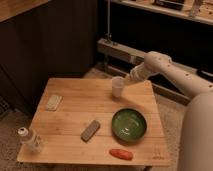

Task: Pick up the ceramic cup

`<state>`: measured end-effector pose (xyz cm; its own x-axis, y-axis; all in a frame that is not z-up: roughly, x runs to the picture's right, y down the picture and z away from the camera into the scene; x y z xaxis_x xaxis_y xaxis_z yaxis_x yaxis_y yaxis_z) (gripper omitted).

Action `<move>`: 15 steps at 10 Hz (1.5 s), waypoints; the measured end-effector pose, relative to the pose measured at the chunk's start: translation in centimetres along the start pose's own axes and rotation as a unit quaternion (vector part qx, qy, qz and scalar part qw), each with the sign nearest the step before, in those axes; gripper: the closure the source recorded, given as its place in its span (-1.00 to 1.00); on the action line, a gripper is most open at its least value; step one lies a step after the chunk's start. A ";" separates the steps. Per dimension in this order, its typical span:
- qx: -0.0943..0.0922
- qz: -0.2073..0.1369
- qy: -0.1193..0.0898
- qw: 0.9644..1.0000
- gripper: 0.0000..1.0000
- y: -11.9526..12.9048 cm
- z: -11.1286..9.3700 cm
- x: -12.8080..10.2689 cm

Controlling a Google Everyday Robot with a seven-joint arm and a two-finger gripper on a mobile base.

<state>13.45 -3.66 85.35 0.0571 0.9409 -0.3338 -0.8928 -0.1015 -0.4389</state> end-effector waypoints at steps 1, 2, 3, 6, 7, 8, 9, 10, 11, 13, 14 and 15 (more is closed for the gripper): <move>-0.002 -0.002 0.001 1.000 0.90 0.4 -0.5 0.5; -0.001 -0.003 0.000 1.000 0.74 0.5 -0.9 0.8; 0.001 -0.006 -0.004 1.000 0.51 0.5 -0.7 0.6; 0.003 -0.008 -0.008 1.000 -0.10 0.5 -0.7 0.1; 0.003 -0.008 -0.008 1.000 -0.30 0.5 -0.8 0.0; 0.003 -0.008 -0.009 1.000 -0.45 0.4 -0.7 0.0; 0.003 -0.010 -0.013 1.000 -0.57 0.5 -0.8 -0.7; 0.001 -0.012 -0.017 1.000 -0.60 0.5 -0.8 -2.1; 0.000 -0.013 -0.019 1.000 -0.60 0.5 -0.6 -3.0; 0.000 -0.011 -0.022 1.000 -0.60 0.4 -0.3 -4.0; 0.003 -0.009 -0.022 1.000 -0.60 0.3 -0.2 -4.2; 0.006 -0.009 -0.023 1.000 -0.60 0.3 -0.1 -4.4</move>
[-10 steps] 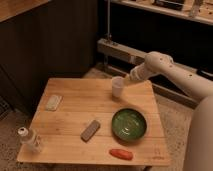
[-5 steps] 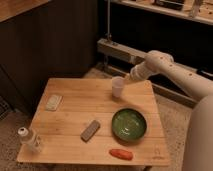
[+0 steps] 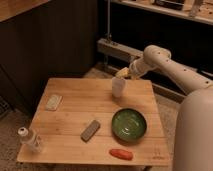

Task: Pick up the ceramic cup

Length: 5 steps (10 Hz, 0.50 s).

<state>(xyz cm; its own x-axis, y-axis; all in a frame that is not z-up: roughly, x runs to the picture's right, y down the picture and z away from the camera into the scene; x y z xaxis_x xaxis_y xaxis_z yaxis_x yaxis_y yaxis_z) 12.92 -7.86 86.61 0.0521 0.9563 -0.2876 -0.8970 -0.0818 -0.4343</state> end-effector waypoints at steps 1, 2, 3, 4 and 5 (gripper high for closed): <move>0.006 0.001 0.000 1.000 -0.60 -0.2 0.3 -0.1; 0.012 0.007 0.001 1.000 -0.60 -0.8 0.4 -0.1; 0.016 0.011 0.002 1.000 -0.60 -1.2 0.6 0.0; 0.023 0.017 0.006 1.000 -0.60 -1.6 1.1 0.2; 0.028 0.023 0.009 0.999 -0.60 -1.8 1.7 0.3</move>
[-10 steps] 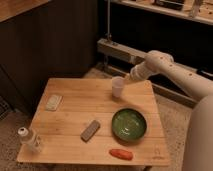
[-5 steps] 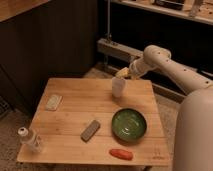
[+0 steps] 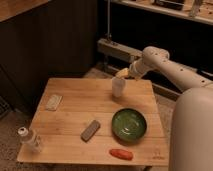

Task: Pick up the ceramic cup

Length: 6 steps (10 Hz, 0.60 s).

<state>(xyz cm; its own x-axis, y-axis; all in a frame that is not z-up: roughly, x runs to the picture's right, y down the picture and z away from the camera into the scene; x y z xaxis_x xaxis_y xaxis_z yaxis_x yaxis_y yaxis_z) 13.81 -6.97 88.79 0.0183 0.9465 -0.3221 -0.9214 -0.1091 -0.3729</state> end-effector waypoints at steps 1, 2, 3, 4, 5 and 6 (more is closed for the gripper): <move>0.003 0.005 0.002 1.000 -0.60 -0.2 0.3 0.0; 0.006 0.012 0.005 1.000 -0.60 -0.5 0.6 0.1; 0.008 0.017 0.007 1.000 -0.60 -0.6 0.9 0.2; 0.009 0.021 0.010 1.000 -0.60 -0.7 1.2 0.3; 0.010 0.028 0.013 0.999 -0.60 -0.9 1.5 0.3; 0.009 0.036 0.018 0.999 -0.60 -1.2 1.7 0.4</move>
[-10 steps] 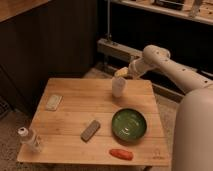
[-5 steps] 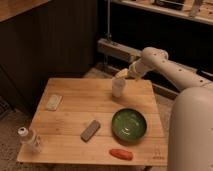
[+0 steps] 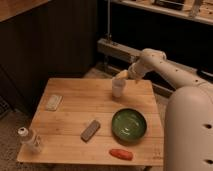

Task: Pick up the ceramic cup

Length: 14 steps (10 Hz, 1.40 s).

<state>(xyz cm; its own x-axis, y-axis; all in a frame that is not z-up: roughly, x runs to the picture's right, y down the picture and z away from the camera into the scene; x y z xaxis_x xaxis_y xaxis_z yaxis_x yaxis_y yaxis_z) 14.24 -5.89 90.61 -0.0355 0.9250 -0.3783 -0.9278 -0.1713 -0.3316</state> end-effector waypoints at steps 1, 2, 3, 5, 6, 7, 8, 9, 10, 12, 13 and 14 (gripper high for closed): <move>-0.002 0.005 0.002 1.000 -0.60 -0.1 0.2 0.0; -0.006 0.013 0.007 1.000 -0.60 -0.2 0.4 0.0; -0.010 0.022 0.011 1.000 -0.60 -0.5 0.6 0.1; -0.022 0.037 0.017 0.999 -0.60 -0.8 0.9 0.2; -0.028 0.040 0.021 0.999 -0.60 -0.9 1.0 0.2; -0.034 0.041 0.027 0.998 -0.60 -0.9 1.2 0.3; -0.039 0.041 0.030 0.998 -0.60 -0.8 1.3 0.2; -0.043 0.040 0.038 0.998 -0.49 -0.9 1.7 0.5; -0.031 0.037 0.033 0.998 -0.30 -1.3 2.2 0.8; -0.023 0.037 0.032 0.999 0.07 -1.5 3.0 1.1; -0.026 0.038 0.034 0.998 0.27 -1.5 3.0 1.2; -0.027 0.038 0.039 0.998 0.51 -1.7 3.2 1.5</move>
<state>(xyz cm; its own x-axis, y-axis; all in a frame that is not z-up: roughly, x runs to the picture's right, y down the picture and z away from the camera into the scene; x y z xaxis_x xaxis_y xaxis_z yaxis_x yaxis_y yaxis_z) 14.62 -3.10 93.37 -0.0739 0.8798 -0.4696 -0.9017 -0.2602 -0.3454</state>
